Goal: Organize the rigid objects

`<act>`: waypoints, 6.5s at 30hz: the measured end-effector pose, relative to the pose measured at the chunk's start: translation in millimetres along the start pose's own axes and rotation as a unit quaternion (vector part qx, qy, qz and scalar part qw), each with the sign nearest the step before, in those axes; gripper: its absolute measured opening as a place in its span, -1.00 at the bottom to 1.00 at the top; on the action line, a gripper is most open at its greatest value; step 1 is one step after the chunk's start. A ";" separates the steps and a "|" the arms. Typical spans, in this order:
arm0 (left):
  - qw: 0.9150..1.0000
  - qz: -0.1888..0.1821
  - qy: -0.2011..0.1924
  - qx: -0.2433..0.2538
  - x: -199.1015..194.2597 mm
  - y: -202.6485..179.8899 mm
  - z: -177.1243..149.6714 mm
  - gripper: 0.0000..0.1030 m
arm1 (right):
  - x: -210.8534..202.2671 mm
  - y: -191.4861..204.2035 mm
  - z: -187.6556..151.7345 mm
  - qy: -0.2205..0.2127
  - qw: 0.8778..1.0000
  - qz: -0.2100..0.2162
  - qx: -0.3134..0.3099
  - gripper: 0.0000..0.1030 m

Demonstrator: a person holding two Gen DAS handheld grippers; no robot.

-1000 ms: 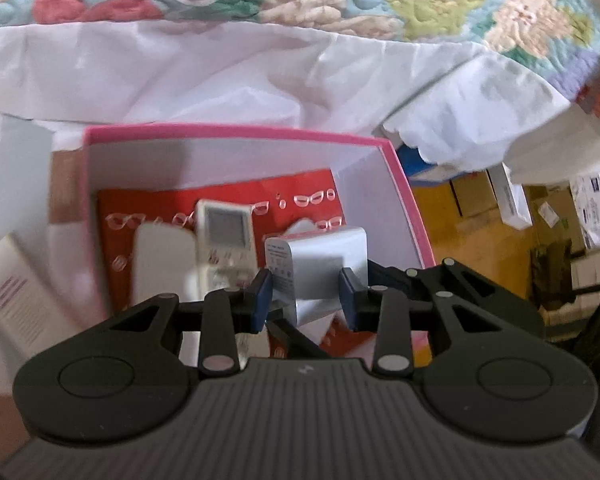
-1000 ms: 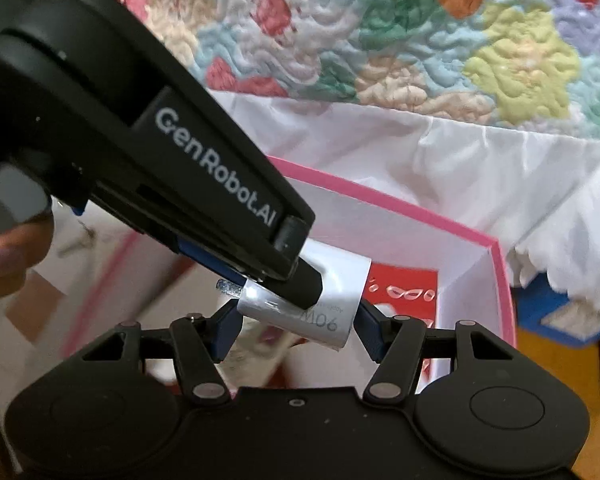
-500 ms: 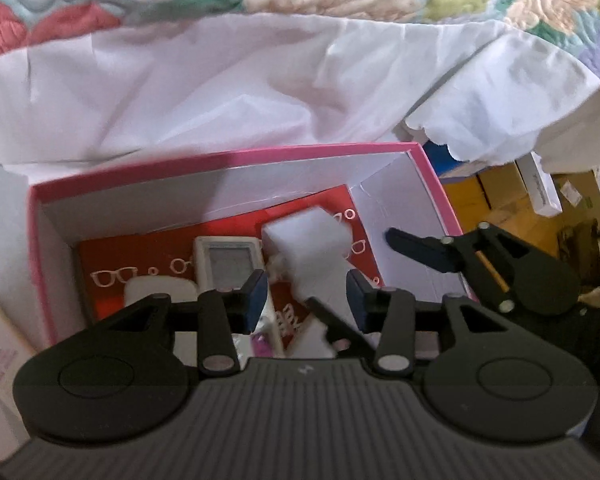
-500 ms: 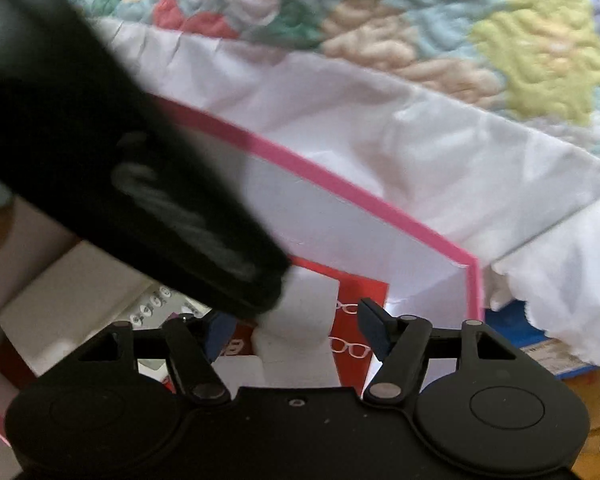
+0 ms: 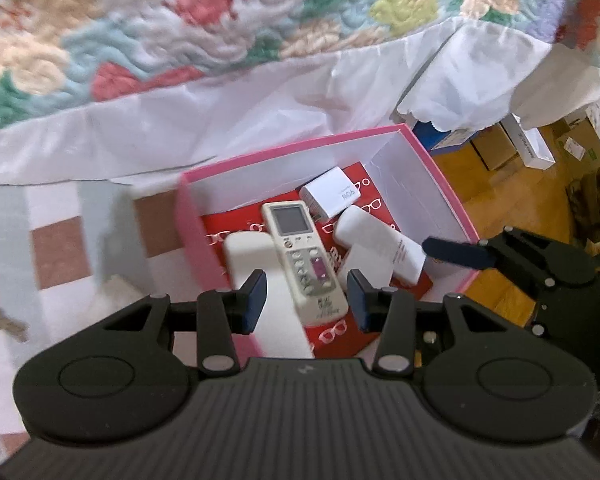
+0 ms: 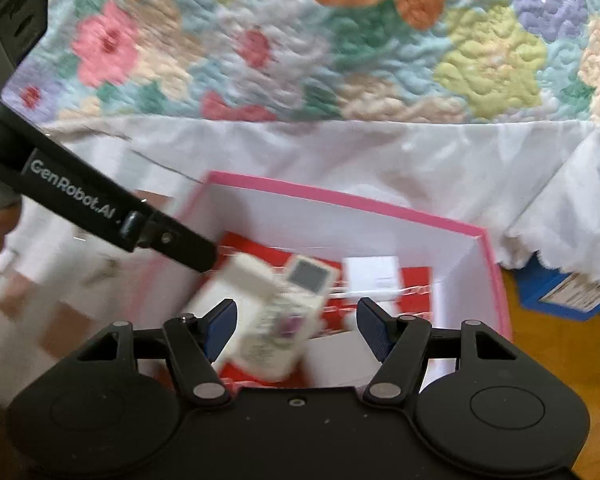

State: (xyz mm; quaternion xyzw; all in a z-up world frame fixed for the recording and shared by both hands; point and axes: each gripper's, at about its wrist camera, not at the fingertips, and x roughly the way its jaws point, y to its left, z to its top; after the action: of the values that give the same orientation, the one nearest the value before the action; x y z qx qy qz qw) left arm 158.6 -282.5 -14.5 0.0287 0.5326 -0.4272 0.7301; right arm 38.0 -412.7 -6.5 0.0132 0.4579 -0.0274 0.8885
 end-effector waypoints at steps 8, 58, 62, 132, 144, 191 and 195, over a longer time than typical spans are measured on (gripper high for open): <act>0.999 0.046 0.008 0.010 -52.1 16.7 -27.8 -0.11 | -37.2 43.2 3.9 -0.003 0.999 0.050 0.009 0.38; 0.988 0.124 -0.061 0.064 50.0 170.6 -102.8 -0.27 | 136.5 170.9 -43.9 -0.022 0.989 0.108 -0.098 0.40; 0.992 0.089 -0.059 0.074 51.6 168.9 -99.3 -0.81 | 142.7 166.6 -43.8 -0.014 0.987 0.120 -0.106 0.39; 0.998 -0.045 -0.048 0.004 -80.8 77.2 -87.2 -0.96 | 2.9 121.5 -34.8 -0.021 0.990 0.136 0.026 -0.78; 0.997 -0.006 0.008 -0.078 -15.9 153.7 -130.1 -0.92 | 101.4 162.7 -56.2 0.046 0.995 0.088 -0.019 -0.32; 0.988 -0.147 -0.023 -0.033 -13.2 20.4 -46.1 -0.91 | -32.8 64.7 -18.6 -0.098 0.991 -0.053 0.078 -0.87; 0.988 -0.149 -0.002 -0.042 15.5 9.7 -43.8 -0.91 | -15.8 43.9 -31.2 -0.079 0.989 -0.063 0.112 -0.87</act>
State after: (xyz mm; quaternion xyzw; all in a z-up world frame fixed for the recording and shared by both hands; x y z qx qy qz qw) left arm 133.0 -263.8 -49.8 -0.0824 0.5470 -0.5081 0.6601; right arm 6.2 -366.8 -11.8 0.0821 0.3801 -0.1353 0.9113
